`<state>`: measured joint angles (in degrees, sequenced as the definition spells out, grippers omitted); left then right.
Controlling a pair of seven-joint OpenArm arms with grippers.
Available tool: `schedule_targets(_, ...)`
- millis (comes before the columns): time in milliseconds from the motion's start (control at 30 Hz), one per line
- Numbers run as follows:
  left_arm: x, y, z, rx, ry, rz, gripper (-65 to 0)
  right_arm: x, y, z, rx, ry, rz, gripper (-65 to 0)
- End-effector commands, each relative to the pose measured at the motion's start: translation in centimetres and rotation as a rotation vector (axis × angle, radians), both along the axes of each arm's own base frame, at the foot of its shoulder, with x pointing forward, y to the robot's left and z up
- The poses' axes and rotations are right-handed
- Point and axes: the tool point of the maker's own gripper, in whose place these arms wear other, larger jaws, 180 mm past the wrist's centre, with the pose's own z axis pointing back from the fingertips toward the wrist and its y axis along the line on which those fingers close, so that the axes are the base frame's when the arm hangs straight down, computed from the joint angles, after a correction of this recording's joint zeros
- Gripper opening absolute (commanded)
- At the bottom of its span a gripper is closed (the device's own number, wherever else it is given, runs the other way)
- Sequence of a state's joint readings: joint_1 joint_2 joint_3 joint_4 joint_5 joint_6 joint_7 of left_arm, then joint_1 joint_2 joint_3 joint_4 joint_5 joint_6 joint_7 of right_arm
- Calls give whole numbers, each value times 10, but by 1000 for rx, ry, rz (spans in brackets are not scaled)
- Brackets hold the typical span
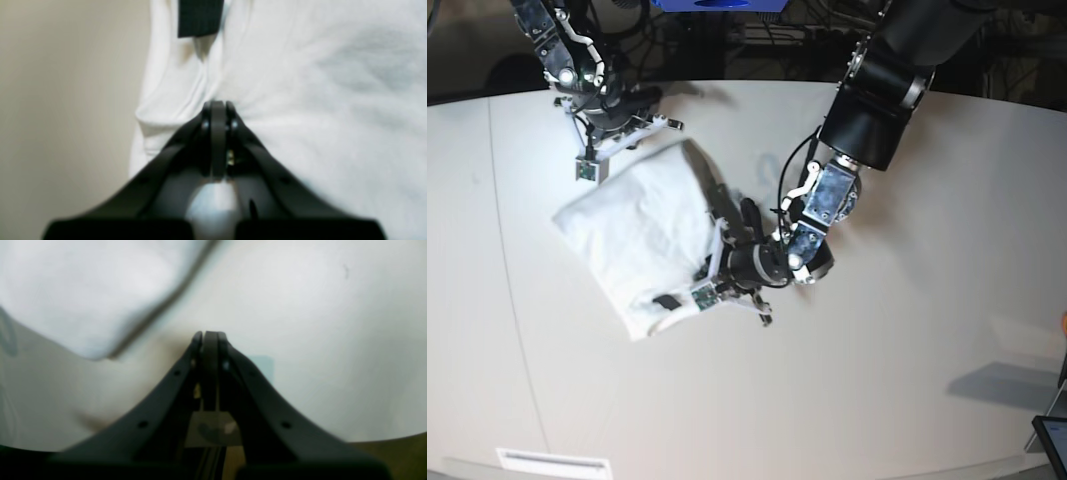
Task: Fold the T-shirt properly
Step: 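Drag the shirt's edge with the left gripper to square the stack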
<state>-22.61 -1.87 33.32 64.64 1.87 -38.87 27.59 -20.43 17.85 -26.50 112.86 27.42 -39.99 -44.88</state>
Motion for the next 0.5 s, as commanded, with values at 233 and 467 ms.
schedule_targets(233,21,-39,19,-91,-5,-29,-650,5,-3,6,-6,-27,-2,-647)
schedule_targets(467,36,-57,31,-145,-12,-40,-650,-4,-1,2,-3,-5,3,-647)
